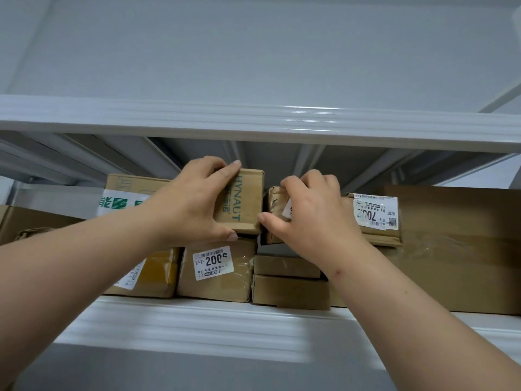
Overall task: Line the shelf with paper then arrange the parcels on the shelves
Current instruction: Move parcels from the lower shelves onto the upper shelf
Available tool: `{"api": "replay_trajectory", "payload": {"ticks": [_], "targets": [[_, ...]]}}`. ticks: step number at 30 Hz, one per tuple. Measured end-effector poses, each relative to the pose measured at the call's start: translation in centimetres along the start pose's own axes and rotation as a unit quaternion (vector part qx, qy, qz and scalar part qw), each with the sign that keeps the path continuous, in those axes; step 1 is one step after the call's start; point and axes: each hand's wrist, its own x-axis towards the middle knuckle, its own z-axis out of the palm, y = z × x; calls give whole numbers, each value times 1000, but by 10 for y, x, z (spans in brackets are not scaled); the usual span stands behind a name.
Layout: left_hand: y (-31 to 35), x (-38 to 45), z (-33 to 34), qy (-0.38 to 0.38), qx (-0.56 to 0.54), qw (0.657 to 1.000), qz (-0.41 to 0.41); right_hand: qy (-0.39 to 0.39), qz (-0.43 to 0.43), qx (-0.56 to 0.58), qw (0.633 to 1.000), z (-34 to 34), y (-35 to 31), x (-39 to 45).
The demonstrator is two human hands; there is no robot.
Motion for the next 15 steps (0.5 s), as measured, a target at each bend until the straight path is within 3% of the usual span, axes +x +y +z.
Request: {"api": "replay_trajectory", "payload": {"ticks": [7,15], "targets": [[-8,-1,-2,24,-28,999,1,41,18,23,999,-8,-1,-1],[-15,-6,-11,11,31,999,6,-158,12,4,987,-8,-1,4]]}}
